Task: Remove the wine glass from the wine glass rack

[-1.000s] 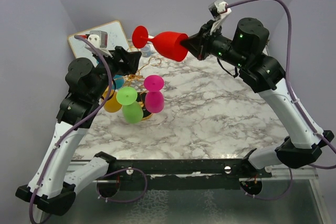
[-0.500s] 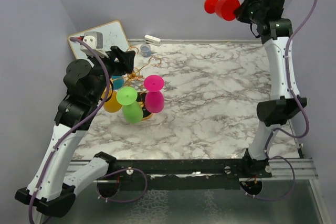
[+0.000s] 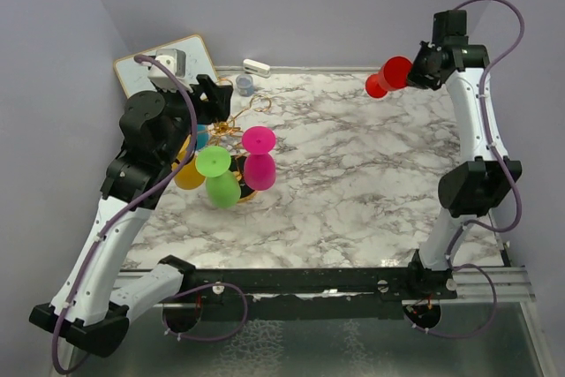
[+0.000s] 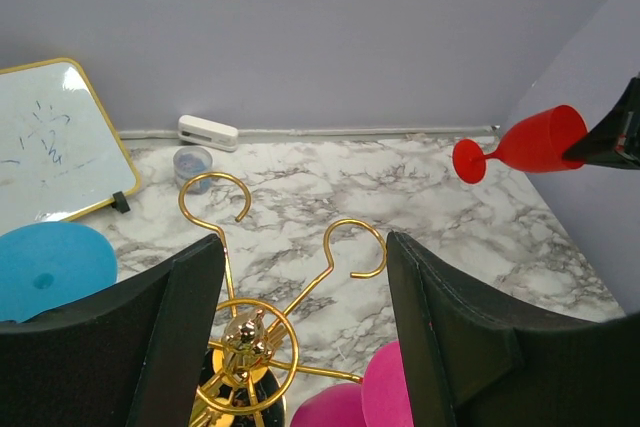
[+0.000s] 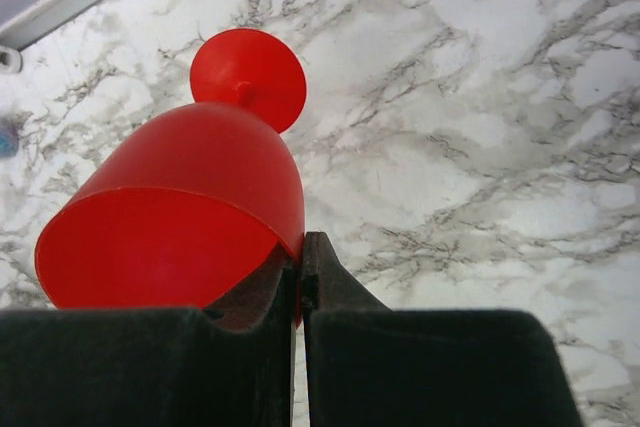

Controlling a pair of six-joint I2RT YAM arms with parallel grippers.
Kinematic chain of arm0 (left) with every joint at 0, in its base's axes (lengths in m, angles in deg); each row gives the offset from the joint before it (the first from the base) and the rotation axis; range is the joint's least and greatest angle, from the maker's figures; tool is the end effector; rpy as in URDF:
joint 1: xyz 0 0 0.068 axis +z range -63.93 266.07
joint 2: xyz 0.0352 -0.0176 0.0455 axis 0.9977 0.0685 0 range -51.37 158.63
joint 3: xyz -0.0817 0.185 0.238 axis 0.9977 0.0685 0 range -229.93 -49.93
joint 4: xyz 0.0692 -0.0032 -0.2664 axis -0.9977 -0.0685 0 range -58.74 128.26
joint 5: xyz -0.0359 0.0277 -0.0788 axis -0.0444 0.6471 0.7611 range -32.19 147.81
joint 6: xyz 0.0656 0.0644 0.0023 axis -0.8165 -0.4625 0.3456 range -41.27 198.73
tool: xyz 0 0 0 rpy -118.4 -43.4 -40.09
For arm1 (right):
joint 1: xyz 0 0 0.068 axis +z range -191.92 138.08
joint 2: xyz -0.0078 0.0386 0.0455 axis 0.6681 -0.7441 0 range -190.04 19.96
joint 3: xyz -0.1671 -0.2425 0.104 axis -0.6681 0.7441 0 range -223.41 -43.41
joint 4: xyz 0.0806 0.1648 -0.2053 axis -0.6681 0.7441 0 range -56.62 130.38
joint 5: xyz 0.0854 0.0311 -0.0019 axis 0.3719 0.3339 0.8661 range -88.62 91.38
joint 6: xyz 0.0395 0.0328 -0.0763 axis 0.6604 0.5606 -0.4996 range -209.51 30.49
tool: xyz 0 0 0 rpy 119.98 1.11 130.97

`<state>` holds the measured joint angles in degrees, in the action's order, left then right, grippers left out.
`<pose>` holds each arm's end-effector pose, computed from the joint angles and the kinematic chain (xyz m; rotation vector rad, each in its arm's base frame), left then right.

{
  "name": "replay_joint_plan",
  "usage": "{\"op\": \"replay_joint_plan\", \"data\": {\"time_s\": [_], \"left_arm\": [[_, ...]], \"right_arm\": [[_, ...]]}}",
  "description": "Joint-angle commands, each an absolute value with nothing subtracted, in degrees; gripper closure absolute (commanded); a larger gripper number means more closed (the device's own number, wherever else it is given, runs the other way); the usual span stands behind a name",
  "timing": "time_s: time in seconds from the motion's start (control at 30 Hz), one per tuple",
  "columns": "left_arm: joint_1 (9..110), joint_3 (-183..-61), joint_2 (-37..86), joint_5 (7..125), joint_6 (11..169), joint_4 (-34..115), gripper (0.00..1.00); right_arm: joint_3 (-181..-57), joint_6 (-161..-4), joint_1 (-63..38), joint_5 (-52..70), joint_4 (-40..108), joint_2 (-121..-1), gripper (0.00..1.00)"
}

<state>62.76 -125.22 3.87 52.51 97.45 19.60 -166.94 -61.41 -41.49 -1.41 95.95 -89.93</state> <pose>0.2104 -0.0824 0.5129 -0.0114 1.5688 -0.5082 0.4648 -0.0005 0.4016 0.6027 2.3544 0.1670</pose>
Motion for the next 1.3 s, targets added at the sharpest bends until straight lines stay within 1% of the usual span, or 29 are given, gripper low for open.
{"op": "replay_joint_plan", "data": {"time_s": [0.0, 0.13, 0.2, 0.4, 0.73, 1.0, 1.1, 1.13, 1.17, 1.2, 1.23, 1.27], "left_arm": [[62.8, -124.2, 4.1, 54.9, 97.2, 21.1, 0.33], [62.8, -123.6, 4.1, 55.7, 97.8, 21.5, 0.33], [62.8, -123.4, 4.0, 56.0, 98.0, 21.6, 0.34], [62.8, -123.2, 3.4, 56.7, 98.6, 21.7, 0.34], [62.8, -123.3, 1.3, 55.3, 98.0, 19.8, 0.34], [62.8, -122.9, 1.0, 54.7, 97.9, 19.3, 0.34], [62.8, -122.8, 1.3, 54.8, 98.1, 19.2, 0.34], [62.8, -122.8, 1.4, 54.9, 98.1, 19.2, 0.34], [62.8, -122.7, 1.4, 54.9, 98.3, 19.3, 0.34], [62.8, -122.7, 1.4, 55.0, 98.3, 19.3, 0.34], [62.8, -122.6, 1.5, 55.0, 98.4, 19.3, 0.34], [62.8, -122.5, 1.5, 54.9, 98.5, 19.3, 0.34]], "right_arm": [[-157.3, -64.1, -41.6, -3.6, 96.3, -81.8, 0.99], [-147.5, -61.3, -41.9, -4.5, 93.6, -75.4, 0.99], [-146.5, -59.6, -42.4, -3.6, 95.1, -74.3, 0.99], [-146.6, -55.8, -42.9, -7.2, 100.6, -77.6, 0.99], [-143.1, -53.9, -44.7, -9.2, 99.4, -83.2, 0.99], [-141.2, -52.7, -44.7, -11.5, 98.9, -84.2, 0.99], [-141.5, -52.4, -44.7, -12.3, 99.4, -83.7, 0.9], [-141.8, -52.2, -44.7, -12.7, 99.8, -83.3, 0.85], [-142.2, -52.0, -44.7, -13.0, 100.2, -83.0, 0.76], [-142.4, -51.9, -44.7, -13.1, 100.5, -82.3, 0.74], [-142.7, -51.6, -44.7, -13.2, 100.6, -81.6, 0.63], [-143.0, -51.8, -44.7, -13.3, 101.0, -80.8, 0.38]]}}
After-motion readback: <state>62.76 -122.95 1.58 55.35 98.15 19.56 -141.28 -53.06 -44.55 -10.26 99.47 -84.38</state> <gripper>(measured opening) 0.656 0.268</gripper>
